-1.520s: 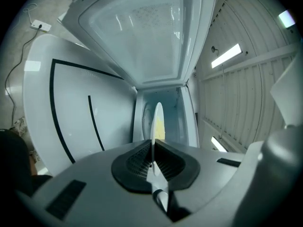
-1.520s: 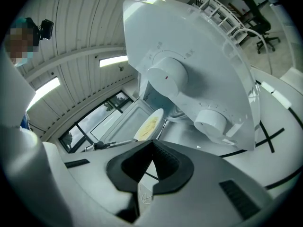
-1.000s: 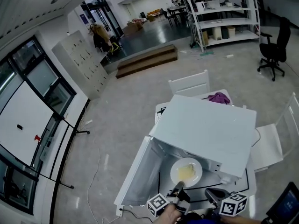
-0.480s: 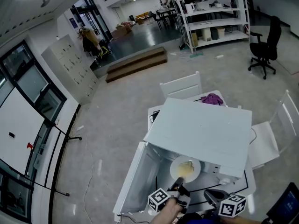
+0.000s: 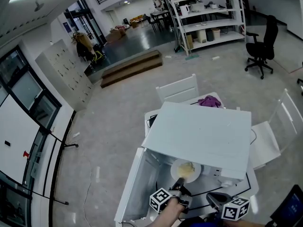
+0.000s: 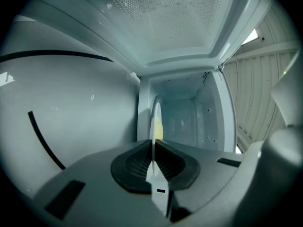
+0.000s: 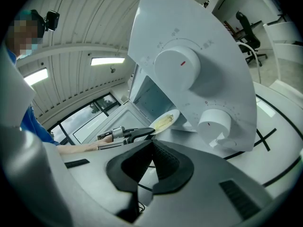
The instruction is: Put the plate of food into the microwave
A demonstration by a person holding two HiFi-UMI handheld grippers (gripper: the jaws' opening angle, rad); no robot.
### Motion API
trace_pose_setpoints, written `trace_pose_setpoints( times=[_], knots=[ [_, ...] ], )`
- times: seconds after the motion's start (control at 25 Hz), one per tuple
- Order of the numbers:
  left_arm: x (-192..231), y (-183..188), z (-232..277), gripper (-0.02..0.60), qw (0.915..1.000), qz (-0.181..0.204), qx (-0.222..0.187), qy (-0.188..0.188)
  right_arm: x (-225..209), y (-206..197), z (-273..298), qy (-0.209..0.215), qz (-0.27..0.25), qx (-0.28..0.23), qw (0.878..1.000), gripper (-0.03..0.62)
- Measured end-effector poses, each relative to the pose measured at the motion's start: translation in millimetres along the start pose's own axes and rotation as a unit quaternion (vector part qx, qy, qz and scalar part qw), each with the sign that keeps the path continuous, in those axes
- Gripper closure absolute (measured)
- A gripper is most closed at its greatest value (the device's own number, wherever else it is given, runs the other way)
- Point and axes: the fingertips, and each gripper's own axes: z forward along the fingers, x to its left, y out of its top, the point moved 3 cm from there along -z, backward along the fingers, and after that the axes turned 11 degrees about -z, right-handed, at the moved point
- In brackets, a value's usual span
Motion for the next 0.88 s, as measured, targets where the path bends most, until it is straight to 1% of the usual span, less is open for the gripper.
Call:
trace_pose_setpoints(
  times=[0.36, 0.88],
  knots=[
    [1, 2, 16, 0.566, 1.0, -0.002, 0.005, 0.007, -7, 0, -2, -0.016, 0.005, -0.007, 1.0, 0.594],
    [-2, 5, 35, 0.566, 0.9998, 0.005, 0.009, 0.018, -12, 6, -11, -0.041, 0.01, -0.024, 0.999, 0.594]
  ],
)
